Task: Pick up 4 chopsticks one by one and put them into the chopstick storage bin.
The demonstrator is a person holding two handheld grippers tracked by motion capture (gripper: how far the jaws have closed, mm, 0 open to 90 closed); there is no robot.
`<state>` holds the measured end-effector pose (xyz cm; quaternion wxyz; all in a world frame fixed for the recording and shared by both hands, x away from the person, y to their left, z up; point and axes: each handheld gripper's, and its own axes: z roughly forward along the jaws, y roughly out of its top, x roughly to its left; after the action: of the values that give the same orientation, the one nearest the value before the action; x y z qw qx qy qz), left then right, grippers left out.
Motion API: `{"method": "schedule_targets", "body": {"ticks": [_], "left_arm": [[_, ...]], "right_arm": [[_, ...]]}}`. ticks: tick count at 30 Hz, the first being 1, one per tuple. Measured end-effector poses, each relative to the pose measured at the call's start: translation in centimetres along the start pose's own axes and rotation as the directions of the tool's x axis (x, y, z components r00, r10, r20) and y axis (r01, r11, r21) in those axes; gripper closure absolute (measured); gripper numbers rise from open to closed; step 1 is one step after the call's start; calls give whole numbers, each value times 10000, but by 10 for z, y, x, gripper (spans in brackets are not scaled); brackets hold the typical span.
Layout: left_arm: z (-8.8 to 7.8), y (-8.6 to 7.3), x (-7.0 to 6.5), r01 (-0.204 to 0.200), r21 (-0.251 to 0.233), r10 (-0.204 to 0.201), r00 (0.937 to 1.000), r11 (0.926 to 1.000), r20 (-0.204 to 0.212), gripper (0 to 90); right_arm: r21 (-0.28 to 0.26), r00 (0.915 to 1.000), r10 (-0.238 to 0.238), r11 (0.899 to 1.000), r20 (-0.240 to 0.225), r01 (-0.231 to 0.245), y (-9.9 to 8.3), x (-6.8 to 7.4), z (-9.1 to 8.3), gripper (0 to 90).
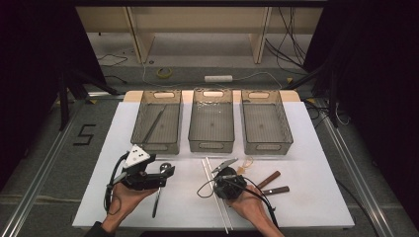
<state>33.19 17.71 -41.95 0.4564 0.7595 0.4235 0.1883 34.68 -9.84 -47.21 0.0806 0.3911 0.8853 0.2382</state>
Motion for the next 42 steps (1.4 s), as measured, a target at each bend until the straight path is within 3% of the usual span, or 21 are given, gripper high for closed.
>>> {"method": "schedule_targets", "body": {"ticks": [15,21,32,35,42], "left_arm": [[1,-1,-2,4,28,-4,10000,10000,6,187],[1,0,-2,-71,58,71,10000,10000,0,188],[1,-1,-2,-119,41,120,9999,9999,-37,188],[1,-1,-3,-116,49,116,9999,9999,-25,188],[1,-1,-3,-150,81,150,9999,9999,-10,188]], "right_arm": [[685,9996,-19,9976,-285,38,5,-2,-2,778],[674,9994,-56,9977,-344,80,5,0,-2,721],[641,9992,-402,9971,-3,402,4,3,-2,785],[678,9987,-332,9971,-389,357,3,4,-3,802],[691,9990,-373,9968,-252,390,3,6,-3,792]]}}
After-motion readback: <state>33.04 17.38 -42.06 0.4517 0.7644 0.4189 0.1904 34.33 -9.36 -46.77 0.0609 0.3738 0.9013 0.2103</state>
